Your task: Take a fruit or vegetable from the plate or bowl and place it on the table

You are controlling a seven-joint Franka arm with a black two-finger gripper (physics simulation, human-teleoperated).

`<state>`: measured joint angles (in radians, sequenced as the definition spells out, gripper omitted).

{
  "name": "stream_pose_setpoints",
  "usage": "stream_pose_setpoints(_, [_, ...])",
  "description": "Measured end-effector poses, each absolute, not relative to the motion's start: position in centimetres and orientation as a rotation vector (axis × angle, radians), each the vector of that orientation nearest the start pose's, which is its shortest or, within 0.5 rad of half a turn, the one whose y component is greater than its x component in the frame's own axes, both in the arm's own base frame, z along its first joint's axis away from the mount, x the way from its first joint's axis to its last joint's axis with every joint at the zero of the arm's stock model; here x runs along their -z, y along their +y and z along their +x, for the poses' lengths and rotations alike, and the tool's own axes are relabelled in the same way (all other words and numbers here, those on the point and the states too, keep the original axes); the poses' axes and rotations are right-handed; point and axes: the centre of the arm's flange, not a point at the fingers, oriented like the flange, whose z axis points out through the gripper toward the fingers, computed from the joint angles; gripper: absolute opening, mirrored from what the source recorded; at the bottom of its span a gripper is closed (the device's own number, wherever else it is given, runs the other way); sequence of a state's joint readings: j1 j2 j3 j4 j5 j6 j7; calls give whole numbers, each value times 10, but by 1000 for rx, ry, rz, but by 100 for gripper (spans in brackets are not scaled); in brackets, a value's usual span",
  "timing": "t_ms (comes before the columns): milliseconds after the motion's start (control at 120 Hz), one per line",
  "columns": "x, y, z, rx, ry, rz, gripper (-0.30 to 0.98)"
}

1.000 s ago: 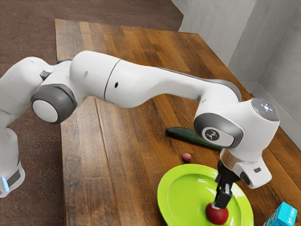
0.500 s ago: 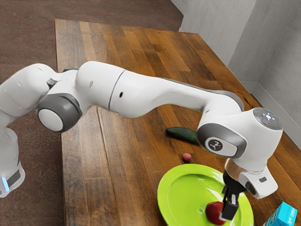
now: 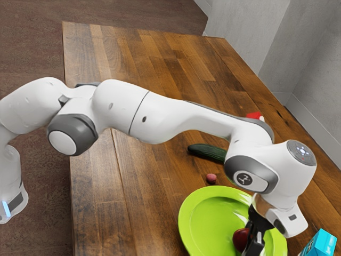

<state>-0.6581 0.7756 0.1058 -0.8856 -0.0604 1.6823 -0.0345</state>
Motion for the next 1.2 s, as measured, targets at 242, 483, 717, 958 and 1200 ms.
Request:
stream_pose_setpoints(242, [-441, -434, 625, 33, 847, -3028, 27])
stream_pose_setpoints(483, [-580, -306, 652, 248, 590, -3098, 23])
stream_pose_setpoints(717, [-620, -55, 691, 216, 27, -3132, 22])
stream_pose_setpoints(958, [-613, 109, 681, 134, -340, -3111, 21])
stream_pose_setpoints(1200, [-594, 153, 674, 58, -439, -3108, 26])
